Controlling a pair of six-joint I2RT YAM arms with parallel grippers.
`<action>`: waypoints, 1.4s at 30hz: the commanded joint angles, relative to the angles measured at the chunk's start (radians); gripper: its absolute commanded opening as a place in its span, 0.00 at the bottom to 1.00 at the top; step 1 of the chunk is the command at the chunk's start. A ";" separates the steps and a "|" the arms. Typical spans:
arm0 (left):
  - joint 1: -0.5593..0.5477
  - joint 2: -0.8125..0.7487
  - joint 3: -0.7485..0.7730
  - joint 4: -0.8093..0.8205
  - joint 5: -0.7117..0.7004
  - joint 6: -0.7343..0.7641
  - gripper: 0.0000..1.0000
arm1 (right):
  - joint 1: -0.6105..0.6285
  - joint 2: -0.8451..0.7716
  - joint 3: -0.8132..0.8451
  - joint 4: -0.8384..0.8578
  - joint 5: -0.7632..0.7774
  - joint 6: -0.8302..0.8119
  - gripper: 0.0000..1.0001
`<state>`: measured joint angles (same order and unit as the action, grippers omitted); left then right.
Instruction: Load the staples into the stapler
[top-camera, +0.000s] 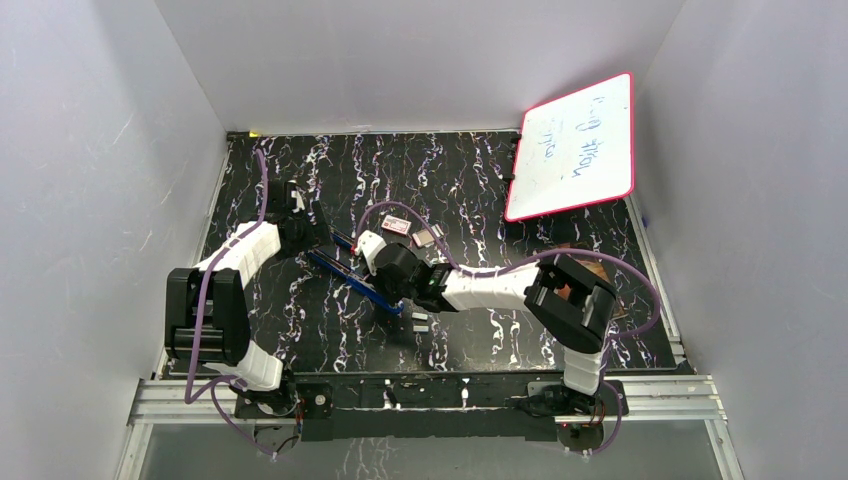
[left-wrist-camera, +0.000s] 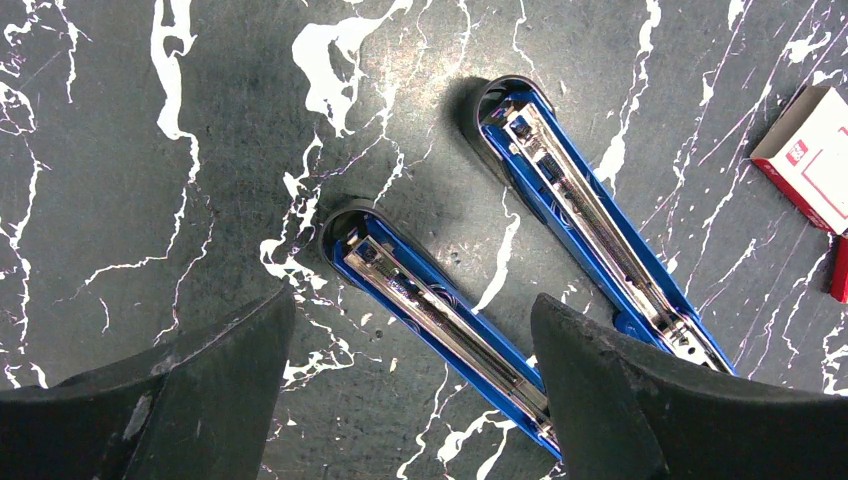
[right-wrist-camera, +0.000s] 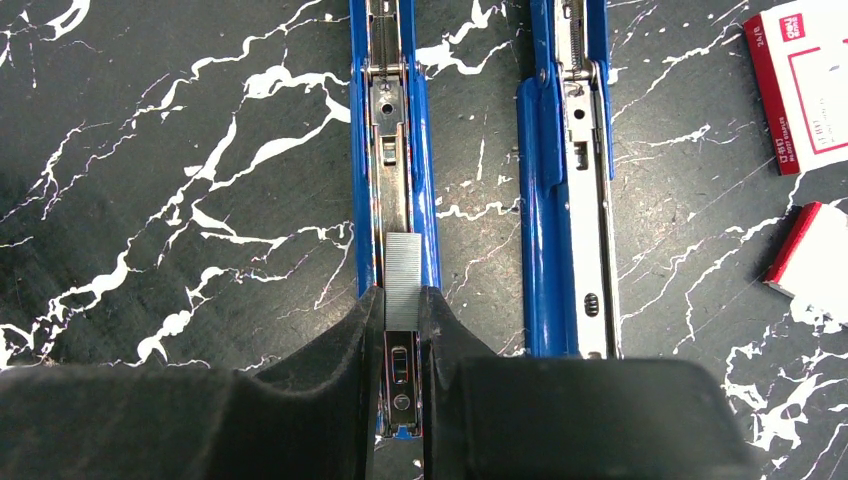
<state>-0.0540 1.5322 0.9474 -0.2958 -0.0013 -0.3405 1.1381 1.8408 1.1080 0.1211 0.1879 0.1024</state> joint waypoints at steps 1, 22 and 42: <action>0.010 0.002 0.034 -0.022 0.012 0.006 0.86 | -0.005 0.018 0.050 -0.018 0.003 0.006 0.00; 0.013 0.005 0.036 -0.022 0.017 0.006 0.86 | -0.005 0.028 0.061 -0.029 -0.001 0.010 0.12; 0.015 0.007 0.036 -0.024 0.017 0.008 0.86 | -0.005 0.020 0.056 -0.028 -0.001 0.011 0.28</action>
<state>-0.0467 1.5341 0.9493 -0.2962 0.0040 -0.3401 1.1381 1.8549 1.1316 0.1036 0.1871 0.1047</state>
